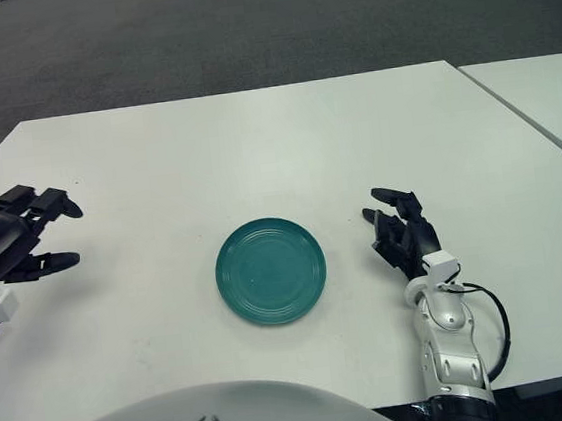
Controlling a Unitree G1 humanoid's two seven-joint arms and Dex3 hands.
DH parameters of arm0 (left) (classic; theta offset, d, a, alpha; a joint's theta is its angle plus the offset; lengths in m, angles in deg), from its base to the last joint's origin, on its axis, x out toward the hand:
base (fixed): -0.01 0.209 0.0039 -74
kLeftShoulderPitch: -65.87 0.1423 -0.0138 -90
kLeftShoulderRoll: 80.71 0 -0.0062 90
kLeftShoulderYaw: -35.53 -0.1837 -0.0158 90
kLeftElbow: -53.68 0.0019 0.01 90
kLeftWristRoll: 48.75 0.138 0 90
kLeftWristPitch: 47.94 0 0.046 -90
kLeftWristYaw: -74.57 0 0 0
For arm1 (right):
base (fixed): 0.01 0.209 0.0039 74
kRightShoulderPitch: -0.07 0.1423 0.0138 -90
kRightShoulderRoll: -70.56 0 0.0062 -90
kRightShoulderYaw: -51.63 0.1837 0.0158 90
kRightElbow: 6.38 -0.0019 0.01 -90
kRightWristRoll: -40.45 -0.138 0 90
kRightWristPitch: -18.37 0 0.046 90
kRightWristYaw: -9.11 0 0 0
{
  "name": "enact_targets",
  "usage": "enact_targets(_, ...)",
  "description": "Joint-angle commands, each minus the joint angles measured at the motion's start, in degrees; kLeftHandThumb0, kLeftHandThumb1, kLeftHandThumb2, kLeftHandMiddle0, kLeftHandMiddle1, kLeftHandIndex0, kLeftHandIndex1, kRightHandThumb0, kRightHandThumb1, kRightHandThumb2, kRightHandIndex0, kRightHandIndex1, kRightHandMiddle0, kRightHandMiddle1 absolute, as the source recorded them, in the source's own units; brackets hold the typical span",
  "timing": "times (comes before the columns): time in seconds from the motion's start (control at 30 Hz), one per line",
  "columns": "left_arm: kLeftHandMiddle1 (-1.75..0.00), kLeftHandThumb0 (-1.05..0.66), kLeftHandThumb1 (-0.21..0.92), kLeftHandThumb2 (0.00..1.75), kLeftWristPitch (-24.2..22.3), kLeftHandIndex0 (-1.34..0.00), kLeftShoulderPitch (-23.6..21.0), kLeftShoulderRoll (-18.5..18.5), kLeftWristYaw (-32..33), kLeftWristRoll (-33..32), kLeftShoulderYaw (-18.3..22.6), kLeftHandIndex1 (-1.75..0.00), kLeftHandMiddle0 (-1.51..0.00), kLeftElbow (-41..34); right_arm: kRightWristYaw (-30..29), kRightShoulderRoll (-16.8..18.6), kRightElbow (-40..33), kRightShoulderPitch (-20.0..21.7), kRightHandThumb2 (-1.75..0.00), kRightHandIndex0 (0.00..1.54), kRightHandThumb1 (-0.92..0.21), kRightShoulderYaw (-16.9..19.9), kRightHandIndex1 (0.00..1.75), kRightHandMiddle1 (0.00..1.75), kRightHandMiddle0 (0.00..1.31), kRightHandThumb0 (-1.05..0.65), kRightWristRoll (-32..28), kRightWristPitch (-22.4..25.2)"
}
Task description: Put the gum into the plate.
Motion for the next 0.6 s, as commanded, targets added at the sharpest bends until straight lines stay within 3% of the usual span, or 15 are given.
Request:
enact_targets(0.0,-1.19,-0.65,0.92,0.46,-4.7,-0.28,2.1,-2.7,-0.6,1.7,3.1,-1.35,-0.45,-2.0,-0.1,0.5,1.1,-1.1,-0.84,0.33,-0.92,-0.5,0.45,1.05,0.00,-0.84,0.5,1.3)
enact_targets(0.1,-1.15,-0.67,0.92,0.52,-7.2,-0.27,4.1,-4.1,-1.0,2.4,5.1,-1.32,-0.44,-1.7,0.0,0.5,0.7,-1.4,-0.84,0.33,-0.92,-0.5,0.45,1.06,0.00,-0.83,0.3,1.3)
enact_targets(0.3,-1.04,-0.72,0.92,0.64,-17.6,-0.20,7.8,-8.1,-5.3,4.9,8.4,-1.26,-0.42,-5.1,0.3,0.4,-0.1,-2.2,-0.84,0.32,-0.92,-0.3,0.46,1.06,0.00,-0.82,-0.2,1.3)
enact_targets(0.57,-0.96,-0.74,0.92,0.68,-22.6,-0.17,8.4,-13.9,-2.8,6.4,7.8,-1.26,-0.43,-5.5,0.5,0.1,0.3,-2.4,-0.84,0.33,-0.92,-0.2,0.47,1.09,0.01,-0.83,-0.5,1.9)
